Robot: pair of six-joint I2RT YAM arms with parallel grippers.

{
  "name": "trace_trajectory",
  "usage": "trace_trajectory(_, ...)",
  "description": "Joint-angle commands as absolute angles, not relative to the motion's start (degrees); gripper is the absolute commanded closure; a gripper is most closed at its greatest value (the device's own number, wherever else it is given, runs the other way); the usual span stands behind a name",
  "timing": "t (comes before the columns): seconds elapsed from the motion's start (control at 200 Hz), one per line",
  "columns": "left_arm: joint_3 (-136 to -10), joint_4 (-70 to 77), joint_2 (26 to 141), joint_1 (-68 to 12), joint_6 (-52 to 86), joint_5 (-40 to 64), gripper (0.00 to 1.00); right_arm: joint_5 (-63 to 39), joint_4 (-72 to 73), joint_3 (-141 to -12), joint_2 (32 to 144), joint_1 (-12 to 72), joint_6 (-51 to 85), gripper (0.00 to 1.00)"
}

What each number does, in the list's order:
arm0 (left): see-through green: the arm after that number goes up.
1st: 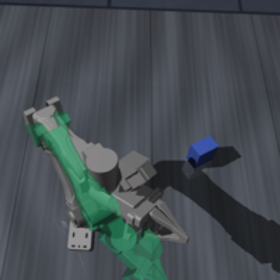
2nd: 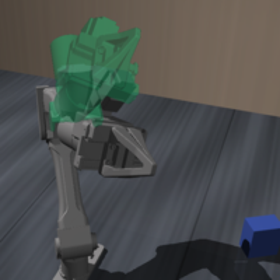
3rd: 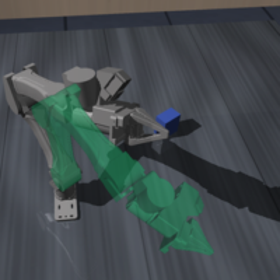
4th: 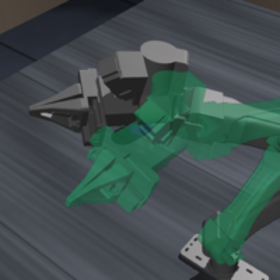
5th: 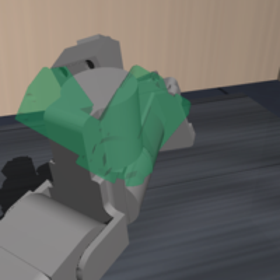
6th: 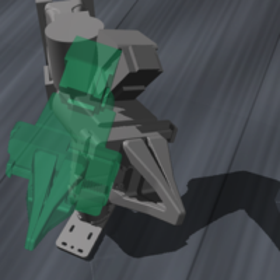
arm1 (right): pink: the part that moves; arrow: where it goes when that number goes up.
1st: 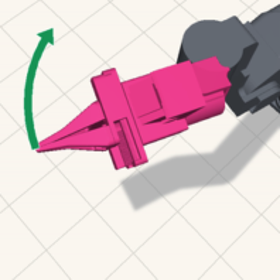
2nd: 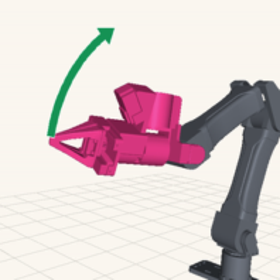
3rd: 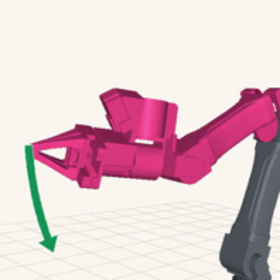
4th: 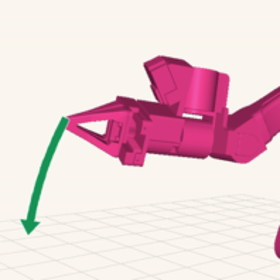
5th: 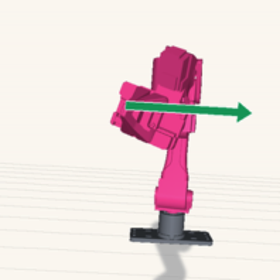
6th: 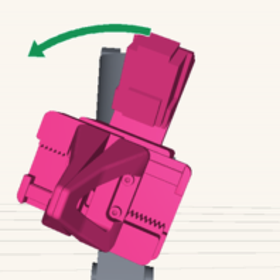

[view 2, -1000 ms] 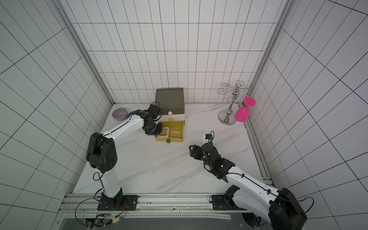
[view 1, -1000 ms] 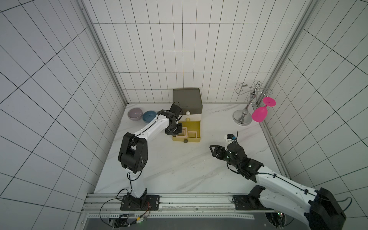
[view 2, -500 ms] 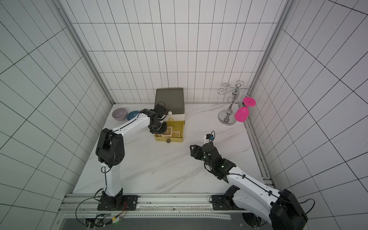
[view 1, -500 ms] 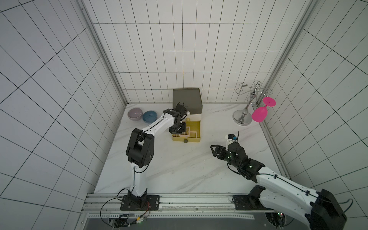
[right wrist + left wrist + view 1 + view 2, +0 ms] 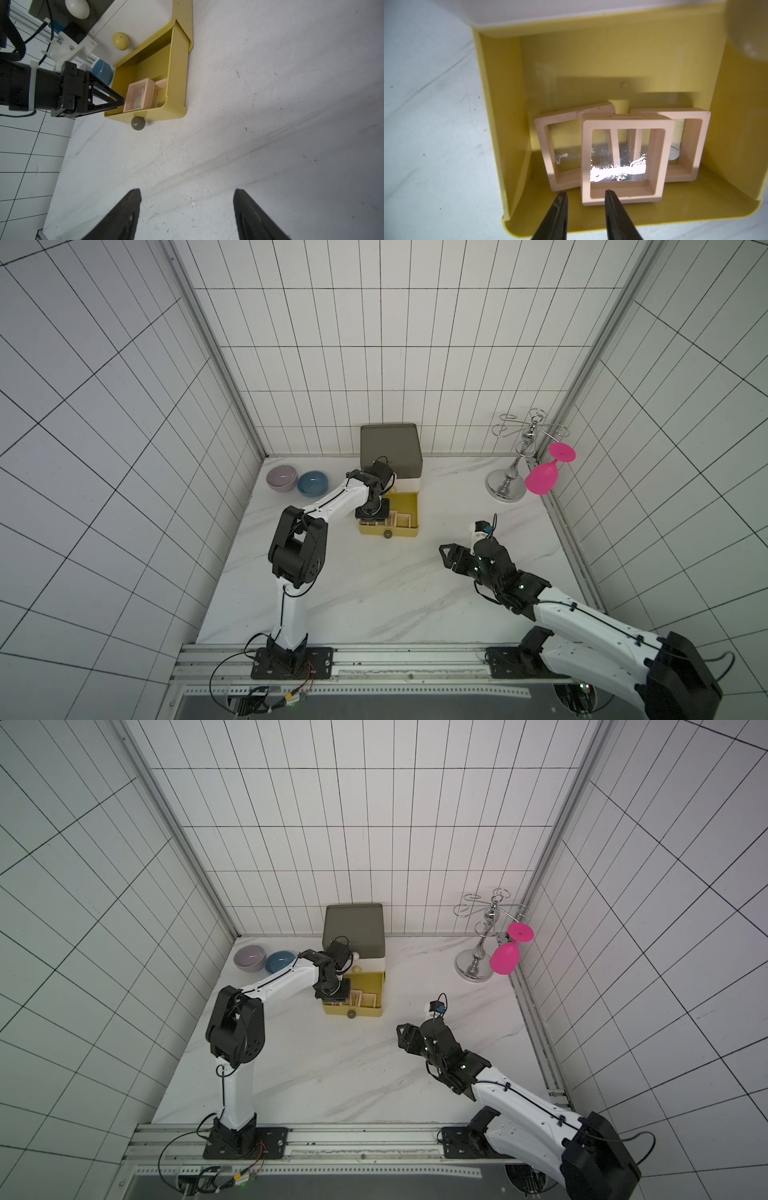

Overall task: Place the brooch boxes into the drawer by color
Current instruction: Place the brooch box in the drawer, then close the drawer in the storage box.

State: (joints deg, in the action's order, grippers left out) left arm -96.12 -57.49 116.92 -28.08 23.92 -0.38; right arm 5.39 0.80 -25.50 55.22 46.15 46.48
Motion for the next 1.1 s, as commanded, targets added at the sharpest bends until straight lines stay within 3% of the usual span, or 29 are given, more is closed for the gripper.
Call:
trace_trajectory(0.0, -97.8, -56.1, 111.8, -28.3, 24.2, -0.7, 0.59, 5.9, -0.2, -26.3, 55.1, 46.7, 45.0, 0.26)
trace_trajectory(0.14, -97.3, -57.7, 104.1, -28.2, 24.3, 0.8, 0.52, 2.9, 1.6, -28.8, 58.1, 46.6, 43.9, 0.26)
trace_trajectory(0.195, -95.8, -57.7, 100.3, -28.1, 24.7, 0.7, 0.51, 0.2, 2.9, -30.1, 60.1, 46.3, 43.4, 0.32)
trace_trajectory(0.22, -95.0, -57.6, 98.5, -27.8, 24.9, 0.6, 0.5, -1.5, 3.6, -30.8, 61.1, 46.2, 43.2, 0.42)
trace_trajectory(0.26, -93.5, -57.5, 95.7, -27.3, 25.3, 0.8, 0.49, -4.4, 4.8, -32.0, 63.0, 46.0, 43.0, 0.71)
trace_trajectory(0.31, -91.0, -56.9, 92.2, -25.7, 25.7, 2.4, 0.49, -7.6, 5.5, -33.7, 65.6, 45.6, 43.2, 1.0)
trace_trajectory(0.54, -70.4, -43.4, 77.2, -11.6, 28.4, 14.2, 0.51, -15.9, 8.5, -41.3, 79.3, 44.7, 43.0, 1.0)
trace_trajectory(0.73, -63.5, -41.3, 75.1, -1.5, 28.0, 21.6, 0.51, -17.4, 15.8, -44.7, 90.5, 43.6, 45.3, 1.0)
trace_trajectory(1.095, -63.5, -44.6, 76.7, 0.5, 25.7, 22.6, 0.51, -17.8, 21.5, -52.5, 103.9, 39.6, 45.4, 1.0)
